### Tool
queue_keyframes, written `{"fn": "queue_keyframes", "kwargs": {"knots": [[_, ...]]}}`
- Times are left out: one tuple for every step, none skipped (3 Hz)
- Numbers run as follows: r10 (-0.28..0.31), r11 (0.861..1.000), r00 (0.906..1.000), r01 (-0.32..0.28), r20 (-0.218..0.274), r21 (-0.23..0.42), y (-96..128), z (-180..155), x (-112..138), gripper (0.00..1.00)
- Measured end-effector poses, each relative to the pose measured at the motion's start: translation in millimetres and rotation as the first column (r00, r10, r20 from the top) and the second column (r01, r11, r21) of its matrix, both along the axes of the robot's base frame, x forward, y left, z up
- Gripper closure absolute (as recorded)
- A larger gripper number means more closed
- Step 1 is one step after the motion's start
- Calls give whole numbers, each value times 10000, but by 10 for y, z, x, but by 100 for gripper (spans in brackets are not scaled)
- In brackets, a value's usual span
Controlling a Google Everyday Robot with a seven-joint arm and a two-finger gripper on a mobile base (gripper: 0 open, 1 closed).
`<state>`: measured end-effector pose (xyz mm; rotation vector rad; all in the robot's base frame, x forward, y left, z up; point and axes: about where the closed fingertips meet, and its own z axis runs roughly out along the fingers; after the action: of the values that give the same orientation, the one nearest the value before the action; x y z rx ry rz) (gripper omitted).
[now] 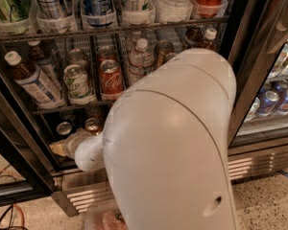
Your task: Pick pepsi can from bottom shelf of fridge
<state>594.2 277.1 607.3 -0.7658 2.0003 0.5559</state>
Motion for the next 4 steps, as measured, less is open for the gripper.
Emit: {"fn": "queue_keyframes", "kwargs": {"knots": [[51,10000,10000,-51,-81,1,43,-48,91,32],[53,10000,10000,-53,-42,-29,64,-48,210,33],[1,10000,10000,-1,0,-65,54,-45,315,29],[-37,9998,9999,39,-107,174,62,-76,335,48]]}}
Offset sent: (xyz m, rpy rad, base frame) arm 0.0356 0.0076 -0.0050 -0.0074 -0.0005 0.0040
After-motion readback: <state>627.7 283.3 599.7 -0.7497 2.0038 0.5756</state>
